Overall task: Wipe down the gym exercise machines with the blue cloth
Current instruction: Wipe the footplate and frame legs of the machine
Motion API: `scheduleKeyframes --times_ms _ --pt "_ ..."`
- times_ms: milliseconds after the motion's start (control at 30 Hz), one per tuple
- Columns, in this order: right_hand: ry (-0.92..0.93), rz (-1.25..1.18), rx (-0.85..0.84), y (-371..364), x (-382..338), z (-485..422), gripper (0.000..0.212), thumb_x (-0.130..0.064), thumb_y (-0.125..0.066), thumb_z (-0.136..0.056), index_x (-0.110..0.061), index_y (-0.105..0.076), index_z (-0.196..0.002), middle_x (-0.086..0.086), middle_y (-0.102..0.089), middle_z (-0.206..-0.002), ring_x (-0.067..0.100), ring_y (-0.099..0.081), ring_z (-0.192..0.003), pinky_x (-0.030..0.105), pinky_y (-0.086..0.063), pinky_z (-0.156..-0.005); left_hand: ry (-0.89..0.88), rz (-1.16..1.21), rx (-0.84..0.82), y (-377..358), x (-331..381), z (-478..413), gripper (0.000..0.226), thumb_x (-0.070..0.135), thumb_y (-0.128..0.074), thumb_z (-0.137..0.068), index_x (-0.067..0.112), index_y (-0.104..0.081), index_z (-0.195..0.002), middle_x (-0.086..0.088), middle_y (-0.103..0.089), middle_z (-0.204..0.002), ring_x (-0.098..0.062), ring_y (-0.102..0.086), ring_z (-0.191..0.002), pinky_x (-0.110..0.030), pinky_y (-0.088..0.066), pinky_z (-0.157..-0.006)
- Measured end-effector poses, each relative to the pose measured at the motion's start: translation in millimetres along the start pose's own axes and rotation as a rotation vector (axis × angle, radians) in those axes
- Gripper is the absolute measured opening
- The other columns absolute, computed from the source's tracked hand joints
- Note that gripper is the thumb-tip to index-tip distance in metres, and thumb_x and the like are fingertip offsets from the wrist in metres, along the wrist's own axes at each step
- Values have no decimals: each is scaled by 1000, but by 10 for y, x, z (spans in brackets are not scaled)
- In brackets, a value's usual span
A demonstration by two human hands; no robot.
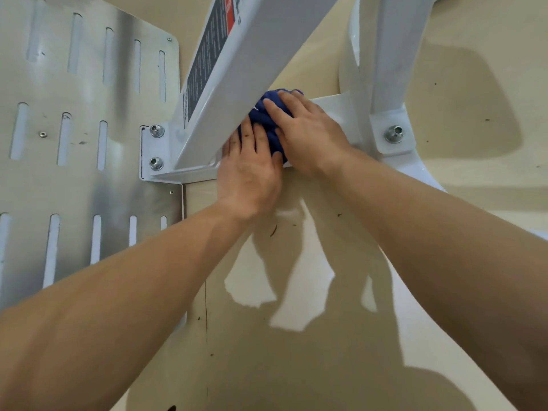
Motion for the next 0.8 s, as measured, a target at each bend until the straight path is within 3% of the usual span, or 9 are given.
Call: scheduleKeyframes --times_ms 167,267,367,467,567,667,733,800 --pt "85 -15 -69 -87 -68 393 59 -27 -40 -104 -28 -16 -158 4 -11 -166 26 -7 -153 38 -11 -122 26 -77 -83 -30 -30 351 70 40 -24 -99 -4 -16 -153 -26 -9 -161 -41 -8 -149 -47 -7 -123" --pt "66 -23 -70 -59 -55 322 56 -30 -35 -106 -28 -16 -158 3 -12 -166 25 -9 -152 36 -14 -121 37 -46 -37 -29 -21 252 67 39 -28 -100 -4 -20 -152 -26 -14 -160 -41 -12 -149 -48 -9 -122" --pt "-14 31 -50 -7 -30 155 60 -33 -35 -105 -21 -11 -159 9 -11 -166 27 -8 -152 36 -13 -122 13 -4 14 -37 -15 22 65 39 -20 -100 -1 -24 -152 -22 -18 -160 -40 -16 -148 -48 -10 -121" --pt "-206 55 -60 7 15 269 63 -26 -35 -104 -11 -5 -158 17 -6 -165 33 -7 -152 39 -13 -123 -116 -16 23 -42 -42 -21 56 35 -26 -104 9 -27 -153 -15 -22 -161 -39 -21 -147 -49 -16 -120" --pt "-302 101 49 -62 -69 696 58 -14 -16 -98 -2 -21 -155 28 -25 -157 40 -28 -146 43 -31 -116 -297 -45 61 -52 -40 150 52 30 -30 -102 9 -40 -148 -17 -36 -155 -42 -34 -141 -51 -30 -116" --pt "-293 110 83 -146 -117 878 61 -13 -20 -91 3 -41 -146 31 -45 -144 43 -47 -133 44 -44 -106 -335 -27 50 -58 -48 124 51 30 -29 -102 9 -41 -148 -14 -37 -155 -38 -35 -142 -48 -31 -116" --pt "-291 161 115 -60 -92 720 55 -12 -25 -95 5 -37 -147 32 -41 -147 41 -41 -138 42 -36 -113 -331 -9 38 -59 -25 -20 51 29 -28 -104 11 -34 -151 -11 -31 -158 -35 -28 -146 -46 -25 -119" --pt "-314 112 17 -48 25 457 56 -17 -29 -104 1 -16 -155 28 -20 -159 38 -17 -149 40 -15 -123 -309 6 29 -75 38 -183 51 29 -26 -106 12 -27 -154 -9 -25 -161 -34 -20 -149 -45 -19 -122"
Point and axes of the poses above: each hand's wrist, its own z-axis away from the middle knuckle, its own y-axis out of the back of the hand, x = y × z, the point moved 3 cm from there along -z, towards the middle knuckle
